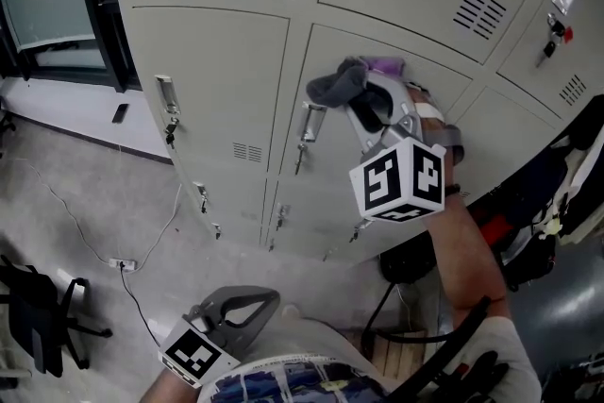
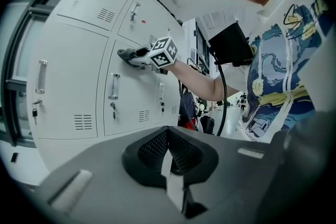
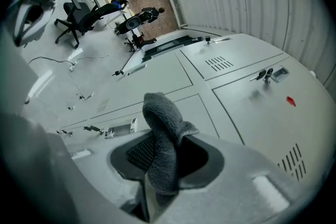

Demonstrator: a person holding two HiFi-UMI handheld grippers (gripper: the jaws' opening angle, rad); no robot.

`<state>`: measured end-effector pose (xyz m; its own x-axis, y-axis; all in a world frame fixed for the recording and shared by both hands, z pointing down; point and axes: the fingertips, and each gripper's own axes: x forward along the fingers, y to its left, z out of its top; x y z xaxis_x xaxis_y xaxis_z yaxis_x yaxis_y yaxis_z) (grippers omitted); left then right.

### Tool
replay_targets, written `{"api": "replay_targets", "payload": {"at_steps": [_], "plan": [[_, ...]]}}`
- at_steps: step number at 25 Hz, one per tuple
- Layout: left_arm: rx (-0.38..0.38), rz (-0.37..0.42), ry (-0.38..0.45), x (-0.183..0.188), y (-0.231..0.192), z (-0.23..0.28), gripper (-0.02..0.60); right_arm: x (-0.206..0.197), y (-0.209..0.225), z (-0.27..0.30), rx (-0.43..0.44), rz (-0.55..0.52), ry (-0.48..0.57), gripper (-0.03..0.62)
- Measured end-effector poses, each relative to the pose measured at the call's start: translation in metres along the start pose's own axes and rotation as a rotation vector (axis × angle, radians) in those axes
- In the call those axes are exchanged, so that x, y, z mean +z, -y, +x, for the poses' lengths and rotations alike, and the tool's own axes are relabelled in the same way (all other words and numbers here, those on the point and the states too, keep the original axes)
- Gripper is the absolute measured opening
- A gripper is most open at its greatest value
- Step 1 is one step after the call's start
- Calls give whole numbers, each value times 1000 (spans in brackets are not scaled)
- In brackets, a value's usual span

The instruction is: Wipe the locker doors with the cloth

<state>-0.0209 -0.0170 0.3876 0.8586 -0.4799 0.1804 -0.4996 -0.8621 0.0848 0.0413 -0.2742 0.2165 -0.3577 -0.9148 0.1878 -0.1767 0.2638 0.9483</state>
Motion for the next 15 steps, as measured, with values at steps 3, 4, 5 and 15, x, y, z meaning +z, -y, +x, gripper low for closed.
{"api": "replay_targets", "payload": {"at_steps": [3,4,5,15], "plan": [[5,-4,-2,0,-2,0,3,-5,-16,4,25,3,-12,114],[5,-3,-2,-1,-2,1,3,-7,-23,6,36,2,-16,114],[5,-3,-3,-1,-2,1,3,-8,-30,7,48,3,-18,114],[6,-6,-16,-4,-3,4,3,-26,-112,25,184,20,-40,114]]}}
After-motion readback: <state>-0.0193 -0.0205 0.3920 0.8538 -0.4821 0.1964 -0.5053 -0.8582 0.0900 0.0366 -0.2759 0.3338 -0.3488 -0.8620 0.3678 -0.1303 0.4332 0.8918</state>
